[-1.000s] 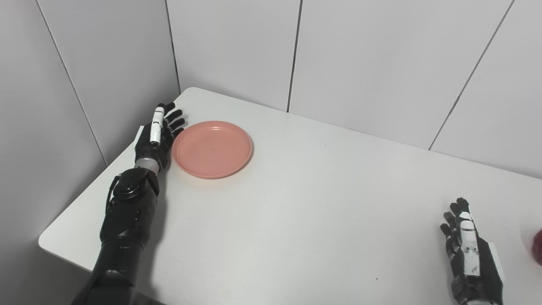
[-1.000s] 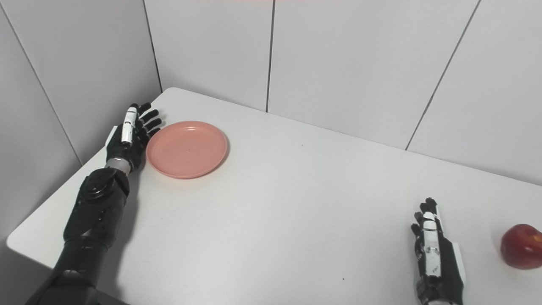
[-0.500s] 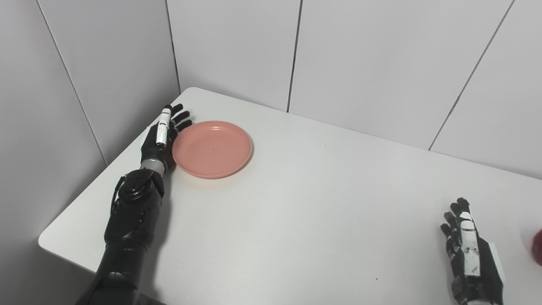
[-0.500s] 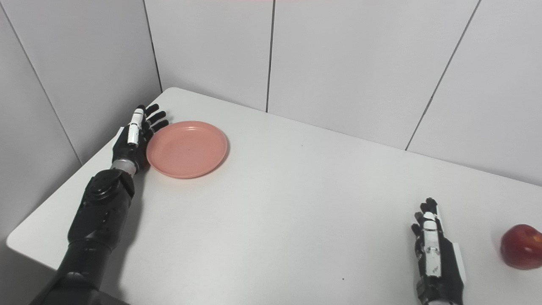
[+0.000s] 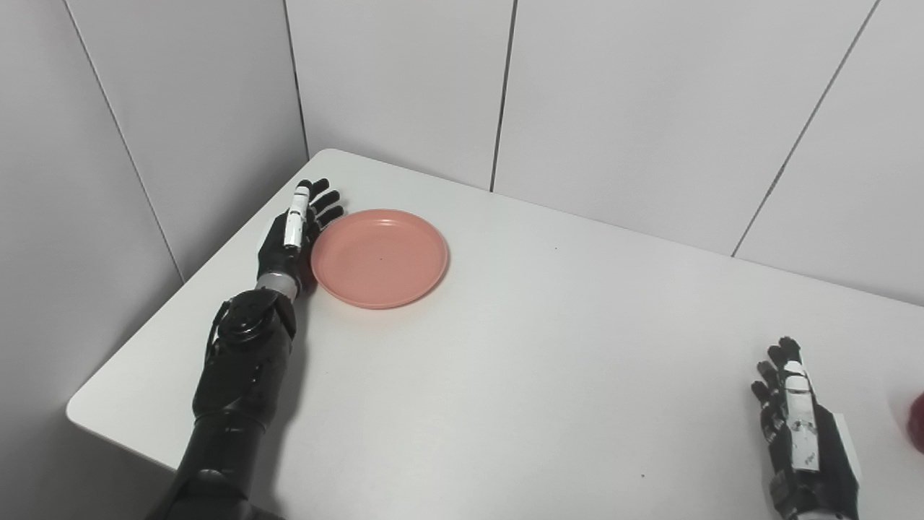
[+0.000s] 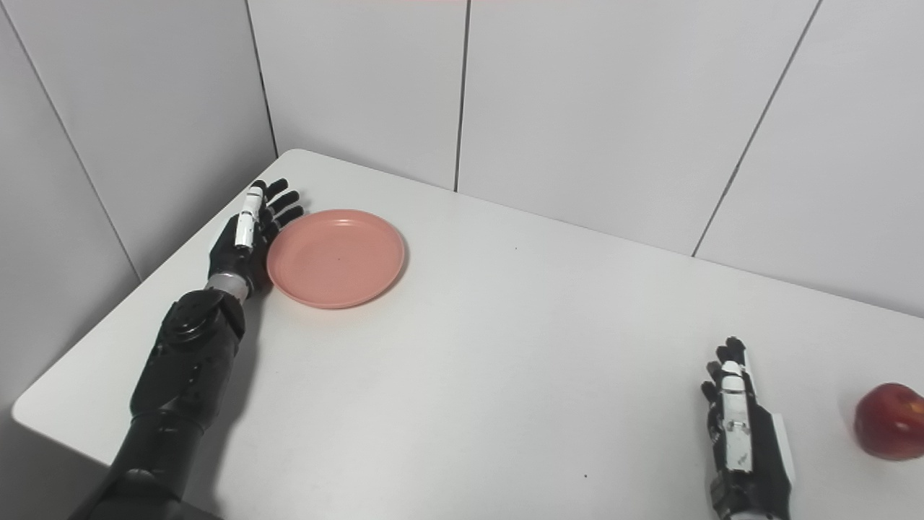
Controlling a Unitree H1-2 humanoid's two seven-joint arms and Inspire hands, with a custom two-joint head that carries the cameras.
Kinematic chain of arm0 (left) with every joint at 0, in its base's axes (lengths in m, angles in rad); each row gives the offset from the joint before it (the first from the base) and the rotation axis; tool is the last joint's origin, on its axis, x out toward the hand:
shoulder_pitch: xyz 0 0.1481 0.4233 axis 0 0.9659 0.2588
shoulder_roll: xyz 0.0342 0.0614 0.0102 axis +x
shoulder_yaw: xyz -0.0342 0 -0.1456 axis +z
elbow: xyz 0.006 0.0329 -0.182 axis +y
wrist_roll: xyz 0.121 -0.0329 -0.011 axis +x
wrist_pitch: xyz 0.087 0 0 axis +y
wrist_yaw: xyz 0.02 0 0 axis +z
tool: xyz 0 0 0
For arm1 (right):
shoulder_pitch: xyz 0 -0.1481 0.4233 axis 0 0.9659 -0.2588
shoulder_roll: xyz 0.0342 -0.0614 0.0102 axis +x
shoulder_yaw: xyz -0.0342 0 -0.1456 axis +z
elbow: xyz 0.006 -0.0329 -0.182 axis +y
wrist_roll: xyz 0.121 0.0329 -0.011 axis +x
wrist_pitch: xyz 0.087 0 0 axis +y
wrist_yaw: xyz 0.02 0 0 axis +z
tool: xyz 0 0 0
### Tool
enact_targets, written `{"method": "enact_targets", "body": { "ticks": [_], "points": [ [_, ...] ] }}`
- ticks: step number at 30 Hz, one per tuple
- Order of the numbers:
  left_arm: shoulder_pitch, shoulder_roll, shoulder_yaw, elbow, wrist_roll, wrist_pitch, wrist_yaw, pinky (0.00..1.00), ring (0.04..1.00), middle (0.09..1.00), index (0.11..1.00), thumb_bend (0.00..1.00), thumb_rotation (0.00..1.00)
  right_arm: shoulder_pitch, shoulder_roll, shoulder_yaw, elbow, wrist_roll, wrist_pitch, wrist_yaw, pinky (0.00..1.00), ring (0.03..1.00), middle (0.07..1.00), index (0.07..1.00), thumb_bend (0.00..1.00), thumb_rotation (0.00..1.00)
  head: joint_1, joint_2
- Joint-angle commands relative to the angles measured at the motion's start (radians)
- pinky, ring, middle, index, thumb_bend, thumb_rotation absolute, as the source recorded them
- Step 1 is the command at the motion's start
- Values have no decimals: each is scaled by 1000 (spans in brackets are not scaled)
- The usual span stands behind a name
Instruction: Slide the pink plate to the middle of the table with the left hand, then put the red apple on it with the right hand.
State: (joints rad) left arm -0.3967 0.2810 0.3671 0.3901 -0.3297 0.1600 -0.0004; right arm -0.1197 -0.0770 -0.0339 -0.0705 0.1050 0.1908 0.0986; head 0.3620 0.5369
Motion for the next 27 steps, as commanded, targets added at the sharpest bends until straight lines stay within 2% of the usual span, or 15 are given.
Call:
{"method": "enact_targets", "body": {
  "ticks": [1, 6, 11, 27],
  "points": [
    [-33, 3, -5, -42, -5, 15, 7, 853, 859, 868, 852, 308, 1000, -23, -3, -2, -33, 11, -3, 3, 1000, 1000, 1000, 1000, 152, 1000, 1, 2],
    [-24, -2, -23, -57, -5, 27, -12, 882, 884, 889, 874, 332, 1000, -23, 1, -4, -36, 9, -2, -2, 1000, 1000, 1000, 1000, 145, 1000, 0, 3],
    [-26, -13, -35, -64, 7, 42, 5, 864, 868, 875, 862, 345, 1000, -23, -1, -3, -35, 8, -2, 0, 1000, 1000, 1000, 1000, 154, 1000, -1, 4],
    [-31, -23, -76, -48, 20, 32, 1, 860, 862, 865, 852, 331, 1000, -23, 3, -3, -37, 14, 5, -2, 1000, 1000, 1000, 1000, 159, 1000, -5, 9]
  ]
}}
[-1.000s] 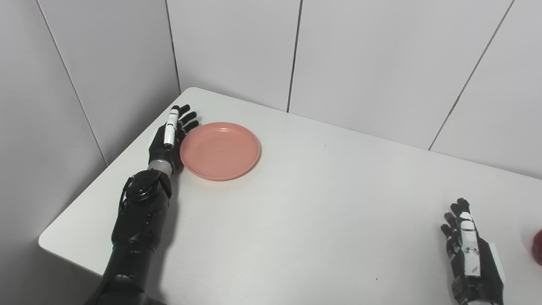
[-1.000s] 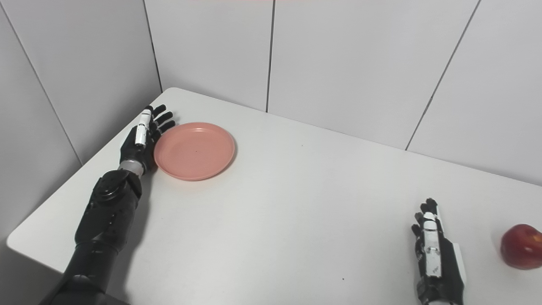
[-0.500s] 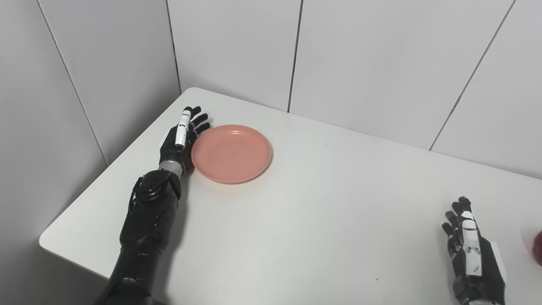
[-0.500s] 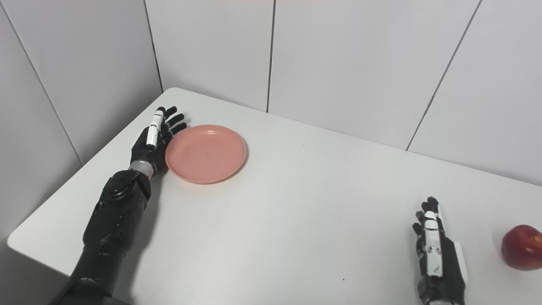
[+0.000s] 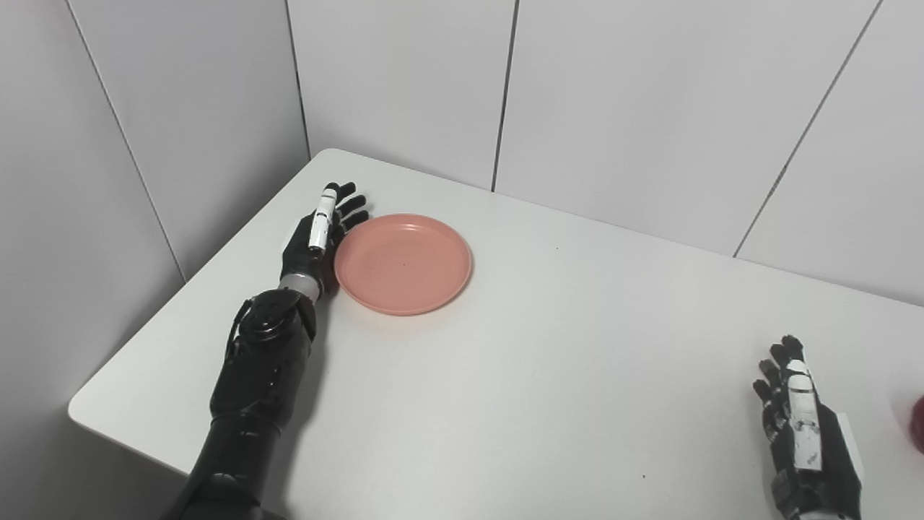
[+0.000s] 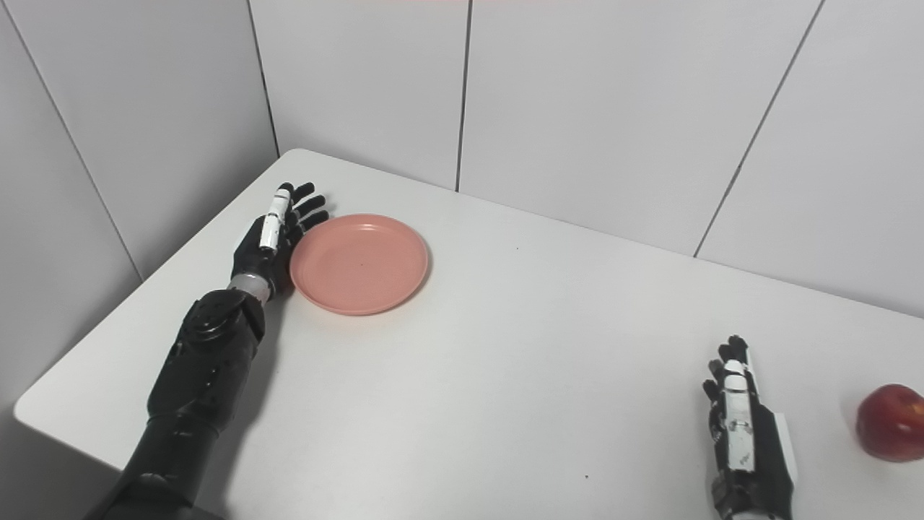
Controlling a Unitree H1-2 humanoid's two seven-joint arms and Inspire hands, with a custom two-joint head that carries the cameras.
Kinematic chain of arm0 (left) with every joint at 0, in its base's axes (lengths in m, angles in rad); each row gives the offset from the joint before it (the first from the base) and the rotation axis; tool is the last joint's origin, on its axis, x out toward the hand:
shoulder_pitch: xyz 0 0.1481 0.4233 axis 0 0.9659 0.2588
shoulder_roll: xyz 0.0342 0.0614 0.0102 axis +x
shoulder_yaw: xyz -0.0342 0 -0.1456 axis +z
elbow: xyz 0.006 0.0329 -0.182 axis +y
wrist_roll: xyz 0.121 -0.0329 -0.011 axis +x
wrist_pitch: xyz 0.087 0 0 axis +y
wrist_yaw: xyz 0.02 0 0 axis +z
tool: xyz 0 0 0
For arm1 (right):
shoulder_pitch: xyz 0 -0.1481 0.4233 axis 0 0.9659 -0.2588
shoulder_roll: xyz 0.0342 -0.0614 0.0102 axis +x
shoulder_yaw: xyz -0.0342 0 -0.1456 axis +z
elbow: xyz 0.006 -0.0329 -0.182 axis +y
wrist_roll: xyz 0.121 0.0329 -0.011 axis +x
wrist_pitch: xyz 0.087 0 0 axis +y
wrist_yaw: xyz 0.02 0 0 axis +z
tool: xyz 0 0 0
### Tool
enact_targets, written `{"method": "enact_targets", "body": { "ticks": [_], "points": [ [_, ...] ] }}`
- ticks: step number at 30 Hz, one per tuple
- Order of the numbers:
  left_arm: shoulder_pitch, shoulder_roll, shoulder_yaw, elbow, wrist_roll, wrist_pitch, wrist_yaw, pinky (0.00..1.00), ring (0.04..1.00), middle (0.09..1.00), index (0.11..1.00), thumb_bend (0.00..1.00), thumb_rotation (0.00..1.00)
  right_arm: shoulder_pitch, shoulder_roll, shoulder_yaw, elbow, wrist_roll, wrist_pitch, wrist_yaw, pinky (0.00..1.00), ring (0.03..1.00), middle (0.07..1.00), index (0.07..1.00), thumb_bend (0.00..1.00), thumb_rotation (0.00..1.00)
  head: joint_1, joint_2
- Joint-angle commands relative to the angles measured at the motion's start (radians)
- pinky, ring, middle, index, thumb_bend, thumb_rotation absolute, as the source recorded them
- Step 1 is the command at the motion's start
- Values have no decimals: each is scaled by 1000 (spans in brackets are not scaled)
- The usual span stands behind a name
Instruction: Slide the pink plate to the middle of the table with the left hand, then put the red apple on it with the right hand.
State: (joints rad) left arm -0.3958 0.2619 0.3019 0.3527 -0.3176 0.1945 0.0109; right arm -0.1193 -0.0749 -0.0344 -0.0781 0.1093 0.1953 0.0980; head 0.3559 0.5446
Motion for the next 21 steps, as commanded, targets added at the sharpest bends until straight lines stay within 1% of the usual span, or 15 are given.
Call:
{"method": "enact_targets", "body": {
  "ticks": [1, 3, 7, 12, 16, 21],
  "points": [
    [-32, -6, -12, -10, 6, -3, -10, 860, 861, 865, 851, 332, 1000, -24, 0, -3, -27, 9, -3, 0, 1000, 1000, 1000, 1000, 156, 1000, 1, 1],
    [-35, -9, -14, -7, 7, -1, -7, 858, 858, 862, 849, 335, 1000, -24, -1, -1, -25, 5, -10, 0, 1000, 1000, 1000, 1000, 155, 1000, 1, 2],
    [-39, -16, -21, -3, 12, -6, -3, 853, 853, 858, 846, 328, 1000, -22, -2, 0, -30, 5, -4, 3, 1000, 1000, 1000, 1000, 165, 1000, 0, 4],
    [-42, -28, -28, -11, 9, 8, -1, 853, 854, 863, 852, 315, 1000, -23, 6, -3, -34, 6, 3, -5, 1000, 1000, 1000, 1000, 161, 1000, -1, 5],
    [-41, -38, -32, -24, 6, 17, -3, 859, 857, 865, 853, 312, 1000, -23, 1, 1, -33, 1, -2, -2, 1000, 1000, 1000, 1000, 156, 1000, 0, 6],
    [-36, -44, -55, -29, 25, 8, -3, 848, 852, 861, 848, 319, 1000, -23, 2, 0, -36, 6, 7, 0, 1000, 1000, 1000, 1000, 157, 1000, -2, 9]
  ]
}}
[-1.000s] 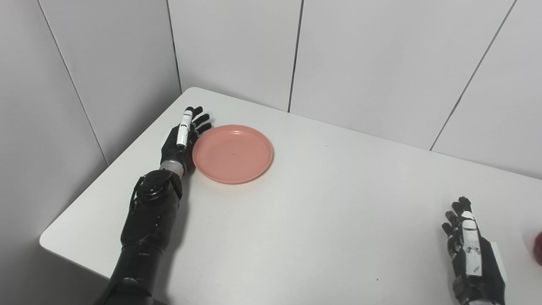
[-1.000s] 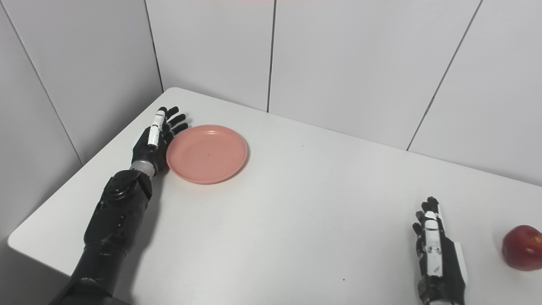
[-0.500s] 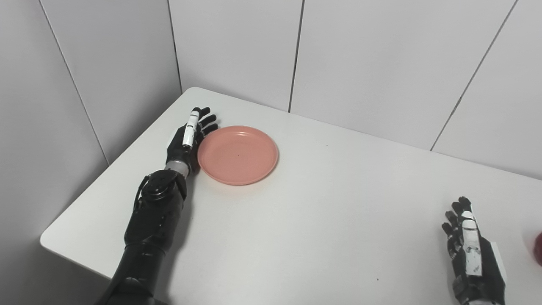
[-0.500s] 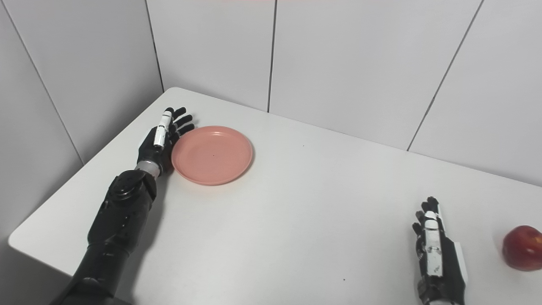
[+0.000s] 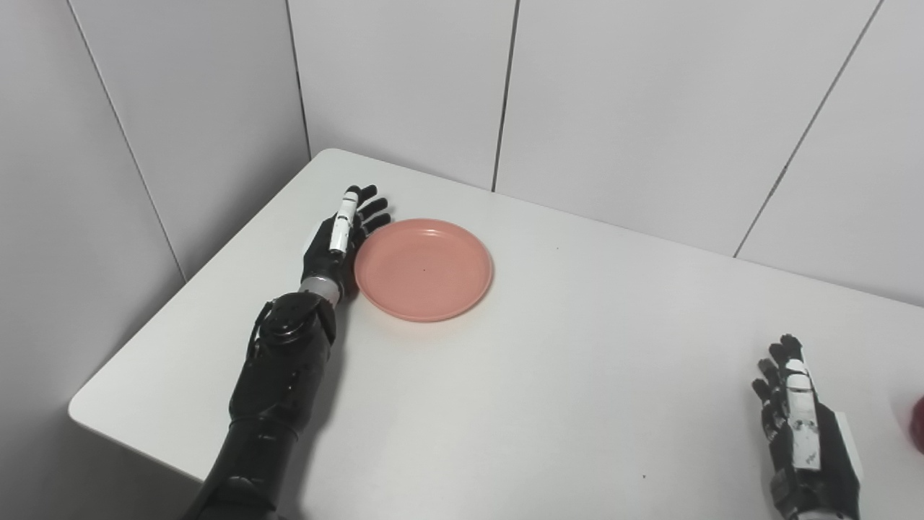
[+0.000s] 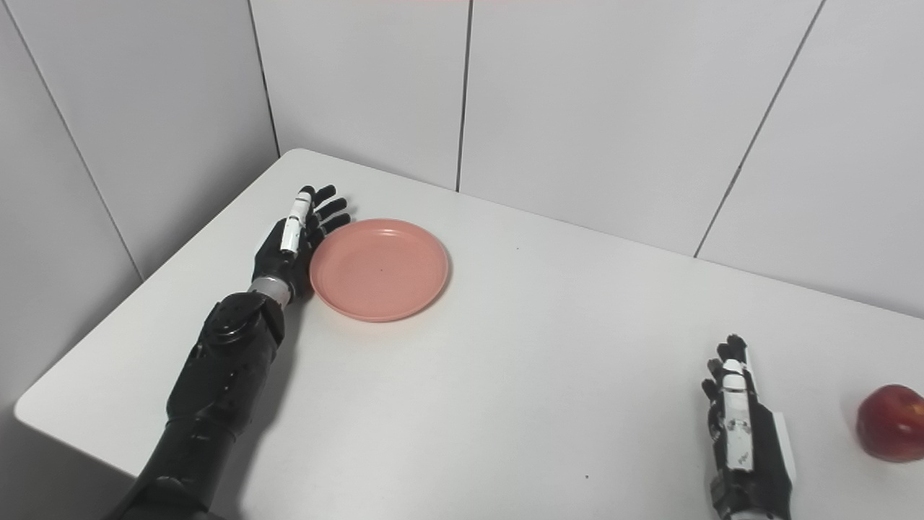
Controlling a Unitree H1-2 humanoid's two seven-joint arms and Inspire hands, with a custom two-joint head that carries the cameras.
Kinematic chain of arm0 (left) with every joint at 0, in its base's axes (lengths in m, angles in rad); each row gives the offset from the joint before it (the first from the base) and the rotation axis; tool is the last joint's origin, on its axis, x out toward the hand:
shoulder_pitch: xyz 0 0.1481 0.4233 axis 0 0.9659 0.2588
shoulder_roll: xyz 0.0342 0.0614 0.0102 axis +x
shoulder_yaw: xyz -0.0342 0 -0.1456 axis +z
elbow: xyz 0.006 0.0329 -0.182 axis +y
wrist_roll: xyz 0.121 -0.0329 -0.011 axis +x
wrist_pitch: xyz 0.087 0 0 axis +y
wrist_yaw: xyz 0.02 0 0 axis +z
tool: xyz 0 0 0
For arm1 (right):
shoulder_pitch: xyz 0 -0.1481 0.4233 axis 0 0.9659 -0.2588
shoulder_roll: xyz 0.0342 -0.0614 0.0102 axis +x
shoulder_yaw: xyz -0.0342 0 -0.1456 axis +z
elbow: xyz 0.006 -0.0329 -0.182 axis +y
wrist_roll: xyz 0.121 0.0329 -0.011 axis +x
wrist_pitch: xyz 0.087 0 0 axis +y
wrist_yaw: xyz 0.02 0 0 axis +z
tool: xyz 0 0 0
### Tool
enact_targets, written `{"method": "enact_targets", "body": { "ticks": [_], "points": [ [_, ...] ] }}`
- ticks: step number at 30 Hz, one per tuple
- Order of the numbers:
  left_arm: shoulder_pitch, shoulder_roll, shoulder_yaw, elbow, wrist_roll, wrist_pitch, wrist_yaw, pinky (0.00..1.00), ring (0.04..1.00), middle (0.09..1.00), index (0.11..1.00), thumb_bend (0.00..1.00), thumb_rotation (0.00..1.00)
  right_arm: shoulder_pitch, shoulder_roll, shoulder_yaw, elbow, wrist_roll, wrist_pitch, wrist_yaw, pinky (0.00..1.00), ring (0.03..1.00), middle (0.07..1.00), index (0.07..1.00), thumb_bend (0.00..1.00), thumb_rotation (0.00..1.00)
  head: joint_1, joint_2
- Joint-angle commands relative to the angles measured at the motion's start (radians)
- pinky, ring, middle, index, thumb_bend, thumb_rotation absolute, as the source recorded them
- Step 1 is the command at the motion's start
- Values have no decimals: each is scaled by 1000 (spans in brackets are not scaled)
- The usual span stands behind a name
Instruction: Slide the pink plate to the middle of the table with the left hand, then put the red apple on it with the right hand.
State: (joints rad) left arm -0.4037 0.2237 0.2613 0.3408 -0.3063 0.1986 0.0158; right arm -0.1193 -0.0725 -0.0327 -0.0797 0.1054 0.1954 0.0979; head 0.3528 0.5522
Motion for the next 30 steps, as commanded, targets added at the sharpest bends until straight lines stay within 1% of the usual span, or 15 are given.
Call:
{"method": "enact_targets", "body": {
  "ticks": [1, 6, 10, 16, 23, 25, 30],
  "points": [
    [-28, -7, -20, -17, 19, 2, -8, 845, 851, 859, 846, 324, 1000, -23, 0, -1, -35, 10, 7, 1, 1000, 1000, 1000, 1000, 160, 1000, 0, 2],
    [-25, -13, -33, -21, 26, 0, -14, 841, 849, 859, 848, 330, 1000, -21, 0, 2, -36, 4, 2, 0, 1000, 1000, 1000, 1000, 170, 1000, -6, 3],
    [-24, -23, -41, -32, 28, 7, -15, 847, 848, 855, 846, 332, 1000, -21, 3, 0, -39, 10, 7, -1, 1000, 1000, 1000, 1000, 173, 1000, -6, 5],
    [-25, -39, -62, -29, 42, -2, -23, 845, 846, 855, 843, 341, 1000, -20, 8, 2, -50, 4, 21, -8, 1000, 1000, 1000, 1000, 187, 1000, -13, 10],
    [-28, -53, -85, -35, 39, 10, -28, 843, 853, 860, 844, 343, 1000, -19, 10, 5, -49, -5, 13, -7, 1000, 1000, 1000, 1000, 165, 1000, -22, 13],
    [-29, -60, -86, -38, 26, 20, -33, 857, 861, 867, 850, 345, 1000, -18, 11, 3, -52, 1, 20, -5, 1000, 1000, 1000, 1000, 170, 1000, -23, 13],
    [-32, -68, -94, -29, 27, 17, -41, 867, 862, 869, 856, 349, 1000, -19, 24, -4, -61, 14, 39, -12, 1000, 1000, 1000, 1000, 157, 1000, -25, 14]
  ]
}}
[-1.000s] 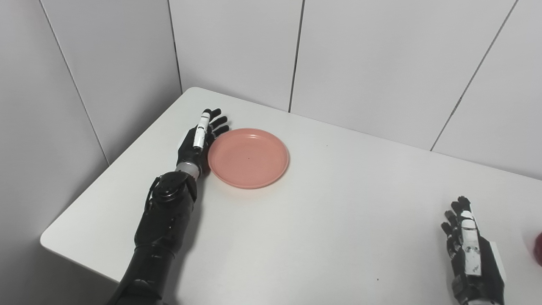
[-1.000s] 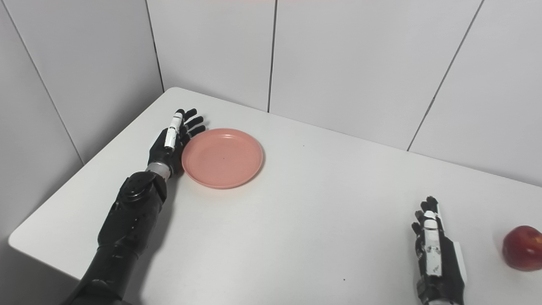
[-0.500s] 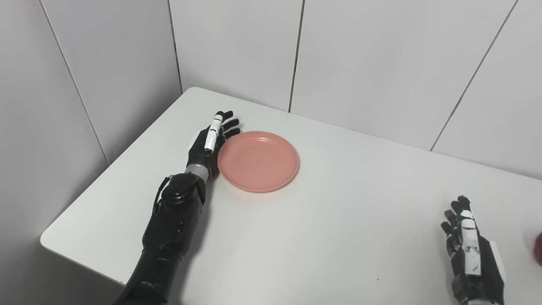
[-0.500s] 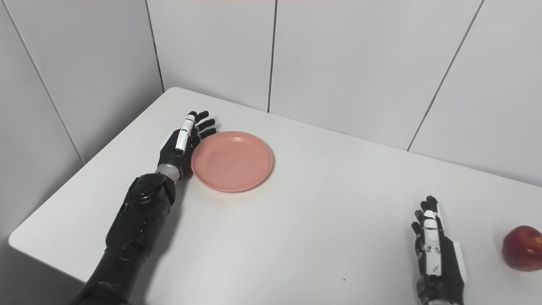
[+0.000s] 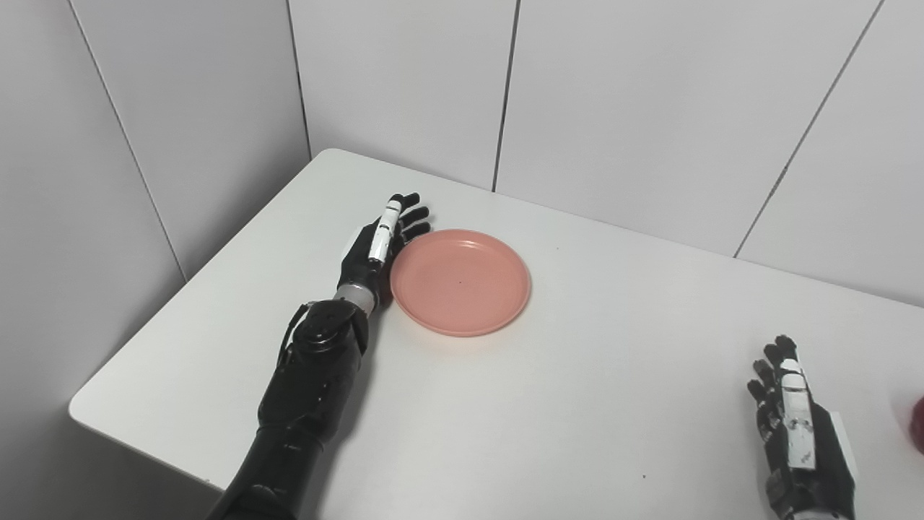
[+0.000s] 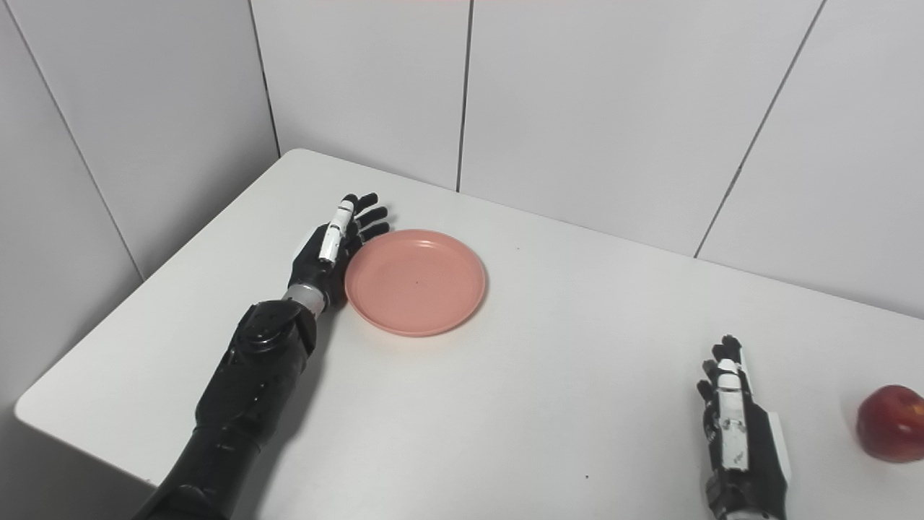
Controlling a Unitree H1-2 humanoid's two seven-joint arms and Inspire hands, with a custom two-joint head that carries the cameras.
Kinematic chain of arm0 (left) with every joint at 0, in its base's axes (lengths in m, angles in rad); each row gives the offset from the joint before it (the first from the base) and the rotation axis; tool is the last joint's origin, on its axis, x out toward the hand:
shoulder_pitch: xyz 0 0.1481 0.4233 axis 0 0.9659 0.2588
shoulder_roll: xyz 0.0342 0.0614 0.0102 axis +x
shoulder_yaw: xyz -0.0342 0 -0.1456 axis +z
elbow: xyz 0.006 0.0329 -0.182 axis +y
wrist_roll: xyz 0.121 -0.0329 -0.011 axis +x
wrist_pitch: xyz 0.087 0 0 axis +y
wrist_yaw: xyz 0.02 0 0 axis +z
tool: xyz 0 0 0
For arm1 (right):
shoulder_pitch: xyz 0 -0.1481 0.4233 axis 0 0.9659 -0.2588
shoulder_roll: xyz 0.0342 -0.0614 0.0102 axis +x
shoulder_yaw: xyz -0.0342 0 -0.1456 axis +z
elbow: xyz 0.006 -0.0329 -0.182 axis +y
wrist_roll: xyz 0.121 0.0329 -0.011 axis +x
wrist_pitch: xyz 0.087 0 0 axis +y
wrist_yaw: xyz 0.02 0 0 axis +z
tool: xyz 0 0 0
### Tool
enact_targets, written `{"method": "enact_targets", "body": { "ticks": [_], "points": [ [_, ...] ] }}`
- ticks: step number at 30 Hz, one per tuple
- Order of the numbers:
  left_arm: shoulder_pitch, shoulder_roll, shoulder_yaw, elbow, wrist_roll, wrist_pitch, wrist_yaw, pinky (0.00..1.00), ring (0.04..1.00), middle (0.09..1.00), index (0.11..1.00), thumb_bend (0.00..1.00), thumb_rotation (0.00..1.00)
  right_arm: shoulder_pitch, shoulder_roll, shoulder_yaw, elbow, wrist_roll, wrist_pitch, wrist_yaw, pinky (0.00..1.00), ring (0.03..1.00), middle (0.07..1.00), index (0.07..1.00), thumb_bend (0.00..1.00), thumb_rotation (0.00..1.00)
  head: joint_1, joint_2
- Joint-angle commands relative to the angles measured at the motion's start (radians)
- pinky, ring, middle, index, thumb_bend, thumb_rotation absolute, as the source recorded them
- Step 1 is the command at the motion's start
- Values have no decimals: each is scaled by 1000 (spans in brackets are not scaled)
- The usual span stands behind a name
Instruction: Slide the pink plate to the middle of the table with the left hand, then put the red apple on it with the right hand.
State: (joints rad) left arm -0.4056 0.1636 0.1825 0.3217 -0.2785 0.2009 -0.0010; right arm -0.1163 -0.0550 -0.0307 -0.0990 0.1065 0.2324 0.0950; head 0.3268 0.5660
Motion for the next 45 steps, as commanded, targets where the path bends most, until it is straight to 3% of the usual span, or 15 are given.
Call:
{"method": "enact_targets", "body": {
  "ticks": [1, 21, 32, 45],
  "points": [
    [-31, -10, -16, -9, 1, 16, -23, 863, 859, 866, 853, 351, 1000, -22, 8, -5, -42, 12, 3, -10, 1000, 1000, 1000, 1000, 152, 1000, -1, 2],
    [-8, -49, -75, -35, 50, 11, -33, 810, 832, 846, 837, 365, 1000, -21, 12, 6, -29, -12, -28, -17, 1000, 1000, 1000, 998, 160, 1000, -36, 6],
    [9, -62, -100, -71, 66, 22, -42, 799, 838, 854, 840, 370, 1000, -19, 18, 14, -44, -27, -12, -35, 1000, 999, 998, 986, 169, 1000, -50, 14],
    [27, -96, -125, -142, 71, 95, -45, 827, 851, 866, 857, 368, 1000, -17, 21, 20, -58, -39, -4, -41, 1000, 994, 995, 982, 167, 1000, -67, 31]
  ]
}}
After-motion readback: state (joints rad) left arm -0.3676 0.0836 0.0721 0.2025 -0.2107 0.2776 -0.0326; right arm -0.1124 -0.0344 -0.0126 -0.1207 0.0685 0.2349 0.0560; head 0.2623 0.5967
